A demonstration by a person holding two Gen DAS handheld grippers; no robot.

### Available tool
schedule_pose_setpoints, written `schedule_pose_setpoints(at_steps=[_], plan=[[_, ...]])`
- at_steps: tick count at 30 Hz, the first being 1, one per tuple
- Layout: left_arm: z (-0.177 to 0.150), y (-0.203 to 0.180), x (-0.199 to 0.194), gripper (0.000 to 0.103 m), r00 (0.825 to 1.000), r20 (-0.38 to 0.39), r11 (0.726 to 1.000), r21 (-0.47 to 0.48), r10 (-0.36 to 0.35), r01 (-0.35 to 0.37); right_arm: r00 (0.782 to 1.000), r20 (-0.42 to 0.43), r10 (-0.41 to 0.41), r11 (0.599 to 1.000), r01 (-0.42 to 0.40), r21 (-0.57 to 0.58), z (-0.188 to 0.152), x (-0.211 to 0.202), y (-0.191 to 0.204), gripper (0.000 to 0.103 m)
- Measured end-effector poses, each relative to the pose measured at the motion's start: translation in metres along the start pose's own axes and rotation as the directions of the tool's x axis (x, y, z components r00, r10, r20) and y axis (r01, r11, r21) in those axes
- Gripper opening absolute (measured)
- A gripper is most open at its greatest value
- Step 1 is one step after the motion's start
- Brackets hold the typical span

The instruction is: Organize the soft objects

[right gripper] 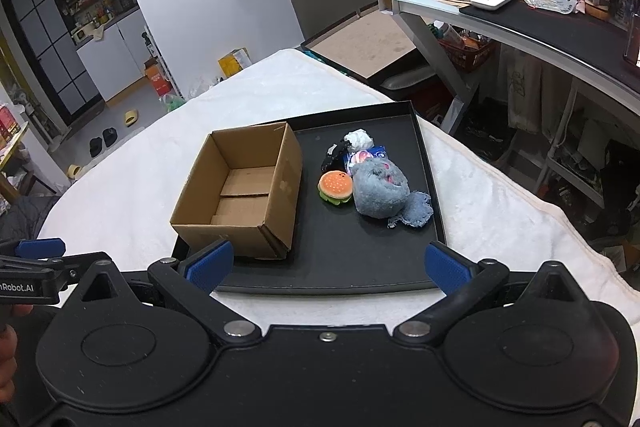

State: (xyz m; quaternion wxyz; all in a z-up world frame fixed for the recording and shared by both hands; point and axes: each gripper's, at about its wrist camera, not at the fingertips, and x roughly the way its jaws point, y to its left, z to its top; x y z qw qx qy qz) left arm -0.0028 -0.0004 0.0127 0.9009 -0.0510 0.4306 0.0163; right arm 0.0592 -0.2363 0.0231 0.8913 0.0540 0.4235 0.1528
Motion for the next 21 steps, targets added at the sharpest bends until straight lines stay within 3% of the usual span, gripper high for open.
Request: schedule_pose_setpoints(at_steps=[21], plan=[[-0.0024,0.0021,0.0056,0.102,1.000,-0.012,1.000,0.000,0.001,-0.001,1.000,-0.007,0.004,1.000,-0.004,0.016,-0.0015,0.0084,-0.0030,0.103]])
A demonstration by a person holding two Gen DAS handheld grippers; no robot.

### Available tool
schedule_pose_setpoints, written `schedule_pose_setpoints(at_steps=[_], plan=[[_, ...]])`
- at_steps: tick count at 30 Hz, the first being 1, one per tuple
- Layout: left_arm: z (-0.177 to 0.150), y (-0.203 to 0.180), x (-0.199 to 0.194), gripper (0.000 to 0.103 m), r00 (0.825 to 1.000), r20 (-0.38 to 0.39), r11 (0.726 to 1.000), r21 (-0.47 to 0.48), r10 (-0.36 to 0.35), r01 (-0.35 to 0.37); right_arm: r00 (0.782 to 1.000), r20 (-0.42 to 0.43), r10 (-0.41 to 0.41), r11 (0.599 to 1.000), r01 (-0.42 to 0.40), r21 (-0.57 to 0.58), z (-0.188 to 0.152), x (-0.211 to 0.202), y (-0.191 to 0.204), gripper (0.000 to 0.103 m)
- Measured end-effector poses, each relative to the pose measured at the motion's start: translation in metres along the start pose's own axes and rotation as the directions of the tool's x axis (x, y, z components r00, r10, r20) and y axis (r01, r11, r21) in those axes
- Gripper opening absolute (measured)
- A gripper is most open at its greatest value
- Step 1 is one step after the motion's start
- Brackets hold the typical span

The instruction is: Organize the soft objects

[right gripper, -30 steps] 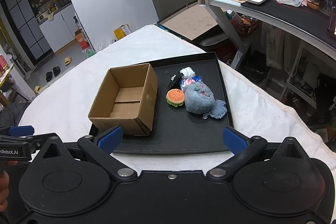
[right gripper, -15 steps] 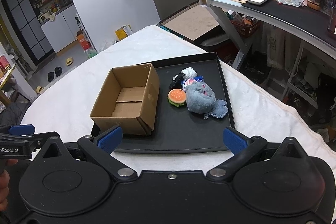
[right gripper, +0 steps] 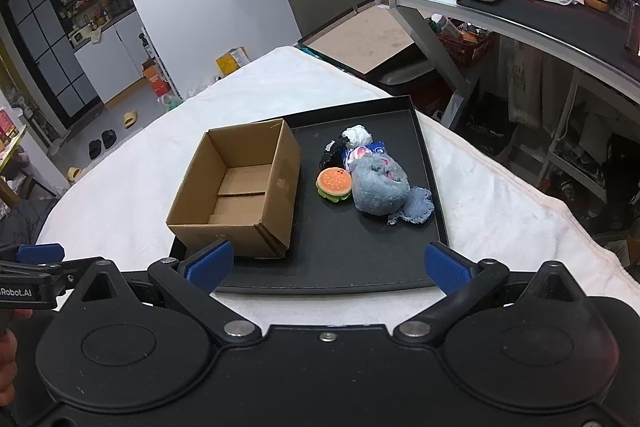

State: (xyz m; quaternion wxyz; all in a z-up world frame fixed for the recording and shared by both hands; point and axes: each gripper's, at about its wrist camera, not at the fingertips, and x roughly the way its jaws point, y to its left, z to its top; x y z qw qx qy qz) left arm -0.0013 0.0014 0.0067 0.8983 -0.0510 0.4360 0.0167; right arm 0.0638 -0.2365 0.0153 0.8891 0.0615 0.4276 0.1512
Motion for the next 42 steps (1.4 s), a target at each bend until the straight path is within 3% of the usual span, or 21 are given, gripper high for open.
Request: schedule_pose_setpoints(at_steps=[23,39,42], plan=[[0.011,0.006,0.024,0.102,1.000,-0.021,1.000,-0.002,-0.019,0.019,0.999,-0.034,-0.017,1.000,0.017,0.000,0.005,0.027,-0.009,0.103],[0.022,0.025,0.065,0.100,1.000,-0.021,0.998,-0.066,-0.001,0.000,1.000,-0.017,-0.026,1.000,0.027,0.008,0.018,0.076,-0.022,0.103],[0.025,0.028,0.080,0.100,0.999,-0.036,0.997,-0.075,0.010,-0.012,0.999,-0.023,-0.030,0.999,0.031,0.035,0.021,0.089,-0.030,0.098]])
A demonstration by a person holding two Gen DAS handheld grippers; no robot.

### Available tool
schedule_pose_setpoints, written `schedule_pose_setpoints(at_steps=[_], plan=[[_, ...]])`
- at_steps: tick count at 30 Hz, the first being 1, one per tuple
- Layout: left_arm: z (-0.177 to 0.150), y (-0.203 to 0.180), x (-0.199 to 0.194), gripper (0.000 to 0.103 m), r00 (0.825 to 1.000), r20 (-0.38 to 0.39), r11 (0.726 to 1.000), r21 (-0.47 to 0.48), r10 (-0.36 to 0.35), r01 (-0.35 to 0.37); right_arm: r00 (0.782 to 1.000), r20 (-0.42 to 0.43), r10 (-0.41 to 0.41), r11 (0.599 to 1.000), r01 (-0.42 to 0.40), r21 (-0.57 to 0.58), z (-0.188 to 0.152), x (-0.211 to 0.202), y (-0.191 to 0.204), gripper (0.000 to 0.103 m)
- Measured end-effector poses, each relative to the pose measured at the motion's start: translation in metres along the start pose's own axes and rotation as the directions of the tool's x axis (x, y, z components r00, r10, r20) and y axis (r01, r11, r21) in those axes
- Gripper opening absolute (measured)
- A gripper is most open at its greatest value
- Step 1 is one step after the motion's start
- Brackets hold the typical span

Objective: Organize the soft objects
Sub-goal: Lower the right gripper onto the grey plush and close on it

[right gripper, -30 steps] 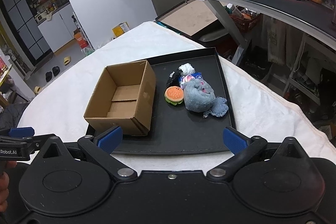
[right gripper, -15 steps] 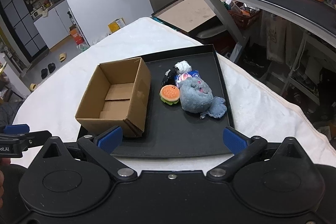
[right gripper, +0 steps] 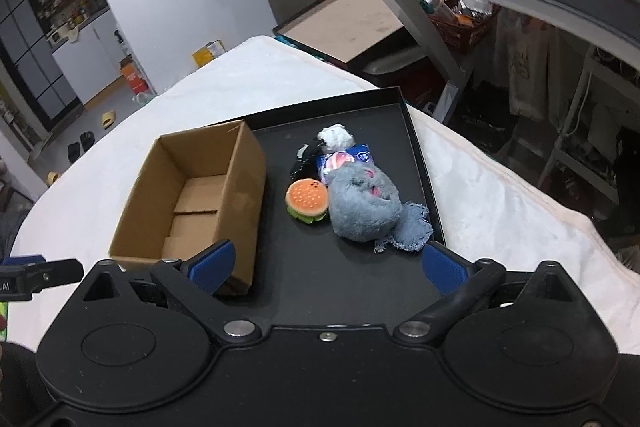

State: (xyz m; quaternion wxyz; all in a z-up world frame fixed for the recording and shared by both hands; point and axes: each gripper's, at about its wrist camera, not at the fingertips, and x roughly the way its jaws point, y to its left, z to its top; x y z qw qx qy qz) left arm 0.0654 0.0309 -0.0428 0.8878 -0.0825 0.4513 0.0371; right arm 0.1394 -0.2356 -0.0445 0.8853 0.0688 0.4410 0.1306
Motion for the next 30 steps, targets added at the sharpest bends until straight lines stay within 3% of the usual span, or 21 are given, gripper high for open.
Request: schedule_pose_setpoints(at_steps=[7,12,21,30], plan=[[0.010,0.007,0.024,0.088,1.000,0.005,1.000,-0.023,0.020,-0.020,1.000,-0.010,-0.008,0.999,0.008,0.049,0.010,0.031,-0.015,0.093],[0.015,0.016,0.043,0.074,1.000,-0.018,0.998,-0.054,0.024,-0.025,0.999,-0.044,0.002,0.996,0.002,0.088,0.015,0.060,-0.024,0.092],[0.023,0.027,0.079,0.058,0.998,-0.067,0.996,-0.080,0.018,-0.024,0.992,-0.126,-0.031,0.986,0.050,0.157,0.019,0.113,-0.039,0.086],[0.032,0.034,0.113,0.047,0.993,-0.117,0.994,-0.108,0.022,-0.034,0.988,-0.146,-0.045,0.993,0.060,0.102,0.018,0.149,-0.037,0.086]])
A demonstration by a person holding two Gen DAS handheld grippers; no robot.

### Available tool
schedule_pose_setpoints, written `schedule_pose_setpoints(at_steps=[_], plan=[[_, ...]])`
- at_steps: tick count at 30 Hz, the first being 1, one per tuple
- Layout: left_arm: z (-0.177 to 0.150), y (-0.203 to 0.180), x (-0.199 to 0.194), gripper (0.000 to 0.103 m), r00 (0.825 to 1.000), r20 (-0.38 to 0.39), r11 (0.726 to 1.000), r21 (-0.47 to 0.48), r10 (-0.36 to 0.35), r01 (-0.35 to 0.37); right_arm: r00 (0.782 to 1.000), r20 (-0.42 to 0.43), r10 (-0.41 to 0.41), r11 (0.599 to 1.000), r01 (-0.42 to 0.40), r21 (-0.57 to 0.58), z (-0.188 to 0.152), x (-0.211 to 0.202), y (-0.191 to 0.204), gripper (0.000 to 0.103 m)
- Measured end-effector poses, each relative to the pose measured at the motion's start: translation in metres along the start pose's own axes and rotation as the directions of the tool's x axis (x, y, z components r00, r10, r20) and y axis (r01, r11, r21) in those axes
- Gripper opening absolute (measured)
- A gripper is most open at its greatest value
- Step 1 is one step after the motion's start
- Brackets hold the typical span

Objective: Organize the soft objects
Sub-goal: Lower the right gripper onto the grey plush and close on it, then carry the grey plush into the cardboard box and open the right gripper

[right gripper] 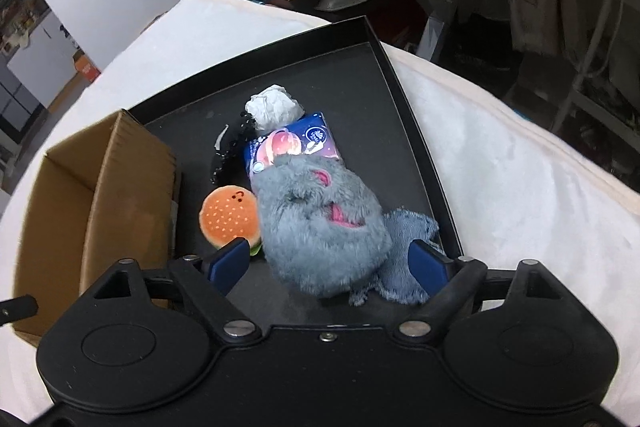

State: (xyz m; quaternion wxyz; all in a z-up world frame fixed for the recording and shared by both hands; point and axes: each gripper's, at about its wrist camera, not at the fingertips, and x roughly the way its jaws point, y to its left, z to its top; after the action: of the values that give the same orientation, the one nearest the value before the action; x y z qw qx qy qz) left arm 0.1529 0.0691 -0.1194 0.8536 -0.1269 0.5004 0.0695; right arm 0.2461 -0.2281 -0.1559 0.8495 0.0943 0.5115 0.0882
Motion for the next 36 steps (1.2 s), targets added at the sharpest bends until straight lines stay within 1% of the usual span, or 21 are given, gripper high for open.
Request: schedule_pose_setpoints(at_steps=[2,4,6,7,8,9,10,11,12,13,16,19,25,30,32,36], plan=[[0.002,0.000,0.005,0.047,1.000,-0.008,1.000,0.007,0.005,-0.005,1.000,-0.004,-0.015,1.000,0.014,-0.028,0.001,0.006,0.003,0.086],[0.003,0.001,0.010,0.045,1.000,-0.017,1.000,0.011,0.007,-0.007,1.000,-0.013,-0.006,1.000,0.006,-0.025,0.001,0.012,0.004,0.087],[0.005,0.003,0.013,0.040,1.000,-0.022,1.000,0.010,0.004,-0.004,1.000,-0.010,-0.006,1.000,0.005,-0.021,0.002,0.015,0.004,0.086],[0.006,0.004,0.015,0.039,1.000,-0.025,1.000,0.008,0.004,-0.004,1.000,-0.002,-0.006,0.999,0.006,-0.032,0.002,0.016,0.006,0.085],[0.006,0.005,0.017,0.033,1.000,-0.030,1.000,0.006,0.005,-0.005,1.000,0.007,-0.006,0.999,0.006,-0.046,0.002,0.016,0.008,0.082],[0.006,0.006,0.019,0.027,0.999,-0.035,1.000,0.005,0.009,-0.009,1.000,0.009,-0.004,0.998,0.004,-0.055,0.001,0.016,0.009,0.074],[0.006,0.007,0.020,0.024,0.999,-0.041,1.000,0.003,0.015,-0.015,1.000,0.005,-0.009,0.998,0.009,-0.056,0.001,0.018,0.010,0.066],[0.006,0.008,0.022,0.018,0.999,-0.045,1.000,-0.002,0.021,-0.021,1.000,-0.002,-0.012,0.999,0.012,-0.049,0.001,0.018,0.008,0.066],[0.006,0.010,0.022,0.013,0.999,-0.050,1.000,-0.012,0.020,-0.021,1.000,-0.003,-0.004,1.000,0.004,-0.027,0.001,0.018,0.006,0.063],[0.005,0.012,0.023,0.013,0.999,-0.049,1.000,-0.021,0.012,-0.014,1.000,0.001,0.004,1.000,-0.004,-0.010,0.001,0.016,0.004,0.060],[0.002,0.015,0.022,0.013,0.999,-0.053,1.000,-0.031,-0.006,0.004,1.000,0.006,0.005,1.000,-0.005,-0.006,0.000,0.013,0.004,0.057],[-0.002,0.016,0.020,0.013,0.998,-0.054,0.999,-0.035,-0.013,0.011,1.000,-0.001,0.008,1.000,-0.008,-0.004,-0.002,0.008,0.005,0.057],[-0.006,0.017,0.019,0.014,0.998,-0.064,0.999,-0.042,-0.025,0.023,1.000,0.016,0.021,1.000,-0.021,0.000,-0.001,-0.010,0.011,0.056],[-0.002,0.022,0.019,0.014,0.996,-0.075,0.998,-0.046,-0.048,0.045,0.998,0.045,0.035,0.999,-0.035,0.001,0.001,-0.030,0.022,0.057],[-0.001,0.025,0.019,0.014,0.993,-0.095,0.997,-0.048,-0.069,0.064,0.997,0.064,0.037,0.999,-0.036,-0.013,0.002,-0.040,0.030,0.057],[0.000,0.028,0.020,0.014,0.992,-0.098,0.996,-0.048,-0.083,0.078,0.995,0.084,0.047,0.998,-0.044,-0.039,0.003,-0.056,0.044,0.057]])
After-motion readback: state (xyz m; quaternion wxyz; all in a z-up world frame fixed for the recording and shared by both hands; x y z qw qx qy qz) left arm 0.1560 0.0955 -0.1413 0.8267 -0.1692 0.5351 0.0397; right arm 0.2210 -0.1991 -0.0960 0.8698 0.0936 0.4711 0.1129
